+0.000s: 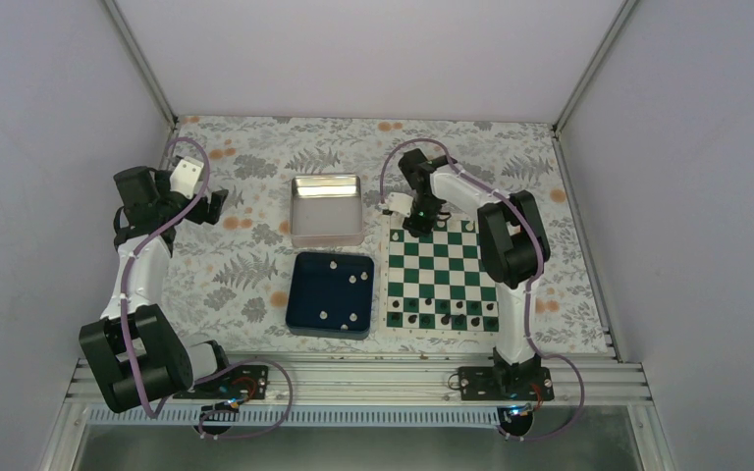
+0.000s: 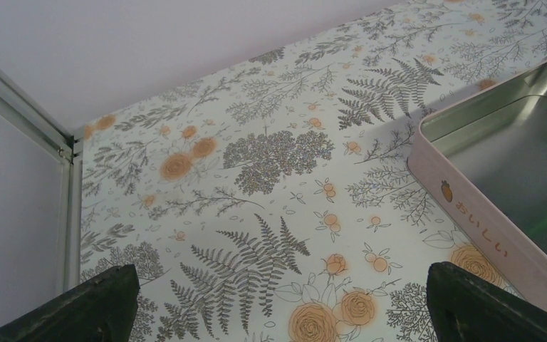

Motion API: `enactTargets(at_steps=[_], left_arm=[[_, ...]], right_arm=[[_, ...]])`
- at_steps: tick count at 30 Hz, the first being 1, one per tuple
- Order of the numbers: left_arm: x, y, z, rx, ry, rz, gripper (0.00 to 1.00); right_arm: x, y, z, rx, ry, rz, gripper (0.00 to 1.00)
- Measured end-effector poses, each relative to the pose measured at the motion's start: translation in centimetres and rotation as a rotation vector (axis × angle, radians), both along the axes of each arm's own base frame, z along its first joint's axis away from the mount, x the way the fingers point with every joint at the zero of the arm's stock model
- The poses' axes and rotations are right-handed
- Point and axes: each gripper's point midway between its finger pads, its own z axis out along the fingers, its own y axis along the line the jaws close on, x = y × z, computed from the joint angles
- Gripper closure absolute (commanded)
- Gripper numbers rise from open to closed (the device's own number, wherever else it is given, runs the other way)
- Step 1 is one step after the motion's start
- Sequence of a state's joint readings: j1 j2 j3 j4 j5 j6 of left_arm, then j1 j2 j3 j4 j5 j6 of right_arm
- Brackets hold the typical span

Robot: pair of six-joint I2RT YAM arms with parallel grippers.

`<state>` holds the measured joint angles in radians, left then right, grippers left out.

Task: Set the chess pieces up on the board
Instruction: Place the chess piece on the chessboard.

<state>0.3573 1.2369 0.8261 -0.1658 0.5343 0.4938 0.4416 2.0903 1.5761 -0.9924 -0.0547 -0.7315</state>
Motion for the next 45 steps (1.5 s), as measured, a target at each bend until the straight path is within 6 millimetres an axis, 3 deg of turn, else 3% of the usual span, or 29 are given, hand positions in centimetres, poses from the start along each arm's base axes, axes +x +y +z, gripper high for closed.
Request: enactTargets(at_steps=[19, 27, 30, 35, 39, 45], left_arm=[[0.0, 0.0, 0.0, 0.001, 0.000, 0.000, 0.00], [0.0, 0.0, 0.0, 0.003, -0.001, -0.002, 0.00], [0.0, 0.0, 0.0, 0.003, -0.001, -0.002, 0.00], [0.0, 0.2, 0.0, 0.006, -0.001, 0.001, 0.00], [0.0, 0.2, 0.0, 0.007, -0.001, 0.002, 0.00], [0.0, 0.2, 0.0, 0.009, -0.002, 0.000, 0.00]], right_arm=[[0.4, 0.3, -0.1, 0.007, -0.004, 0.000, 0.93], [0.3, 0.4, -0.2, 0.016, 0.005, -0.004, 0.81], [0.1, 0.5, -0.2, 0.019, 0.012, -0.006, 0.72], [-0.2, 0.3, -0.1, 0.015, 0.024, -0.010, 0.66], [-0.2, 0.3, 1.5, 0.019, 0.010, -0.017, 0.66], [0.5, 2.0, 7.9, 0.075, -0.113, 0.004, 0.64]])
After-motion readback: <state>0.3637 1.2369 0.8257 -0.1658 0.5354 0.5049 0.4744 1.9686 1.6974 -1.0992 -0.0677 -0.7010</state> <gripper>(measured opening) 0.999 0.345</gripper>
